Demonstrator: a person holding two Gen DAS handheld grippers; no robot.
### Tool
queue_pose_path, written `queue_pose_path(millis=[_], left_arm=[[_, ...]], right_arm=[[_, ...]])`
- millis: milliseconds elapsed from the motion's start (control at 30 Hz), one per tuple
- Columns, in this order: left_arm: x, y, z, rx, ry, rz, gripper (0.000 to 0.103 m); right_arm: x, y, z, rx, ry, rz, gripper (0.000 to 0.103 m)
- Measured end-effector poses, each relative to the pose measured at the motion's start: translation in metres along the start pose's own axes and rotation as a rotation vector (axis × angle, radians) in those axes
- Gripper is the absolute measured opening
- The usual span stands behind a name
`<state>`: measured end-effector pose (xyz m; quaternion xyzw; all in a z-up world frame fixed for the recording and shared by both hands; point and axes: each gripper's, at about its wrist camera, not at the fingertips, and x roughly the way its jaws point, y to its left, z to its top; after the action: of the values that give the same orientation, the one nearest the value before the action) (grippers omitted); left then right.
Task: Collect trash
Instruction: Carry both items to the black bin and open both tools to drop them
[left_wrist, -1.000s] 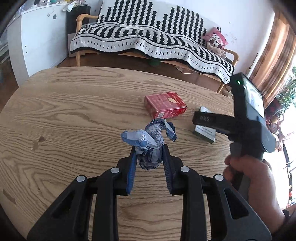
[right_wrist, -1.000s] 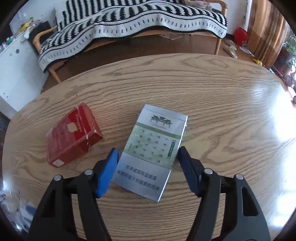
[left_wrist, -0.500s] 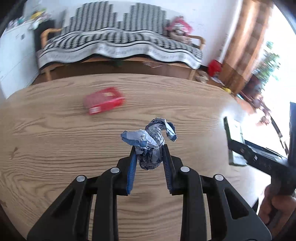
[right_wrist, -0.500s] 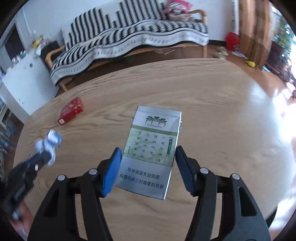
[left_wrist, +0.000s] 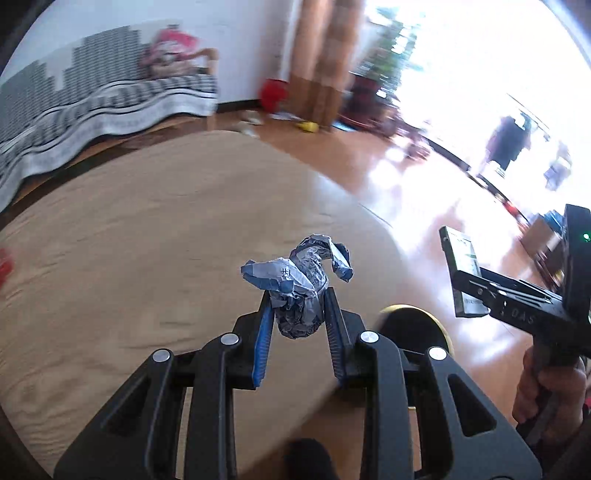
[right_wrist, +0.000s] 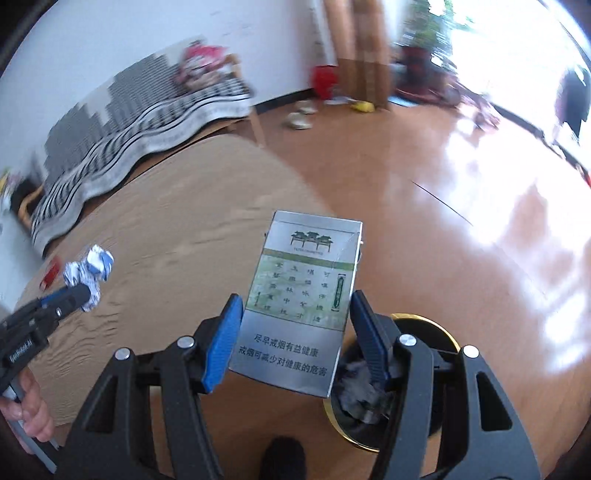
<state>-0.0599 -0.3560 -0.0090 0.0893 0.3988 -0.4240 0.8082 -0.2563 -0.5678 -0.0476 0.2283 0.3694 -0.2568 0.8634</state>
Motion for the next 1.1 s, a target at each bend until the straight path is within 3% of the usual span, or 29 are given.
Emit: queue_pose_path(millis=[200, 433, 633, 1000, 1100], left_arm=[[0.045, -0.088, -0.026, 0.153, 0.075, -0.101, 0.027], [0.104, -0.156, -0.064, 0.302, 0.177, -0.152, 0.027], [0.133, -0.17, -0.059, 0.305, 0.218, -0.178, 0.027], [0.147, -0.178, -0.063, 0.292, 0.251, -0.205, 0.028], [0.148, -0.179, -0.065, 0.314, 0.26, -0.208, 0.045]], right_arm=[[0.004, -0.081, -0.031, 0.102, 0.058, -0.048, 0.059], [0.009, -0.12, -0.044, 0.155, 0.092, -0.062, 0.059], [0.012, -0.117, -0.041, 0.165, 0.092, -0.051, 0.059], [0.019, -0.121, -0.038, 0.173, 0.103, -0.062, 0.06], [0.019, -0.121, -0.039, 0.179, 0.104, -0.066, 0.06]])
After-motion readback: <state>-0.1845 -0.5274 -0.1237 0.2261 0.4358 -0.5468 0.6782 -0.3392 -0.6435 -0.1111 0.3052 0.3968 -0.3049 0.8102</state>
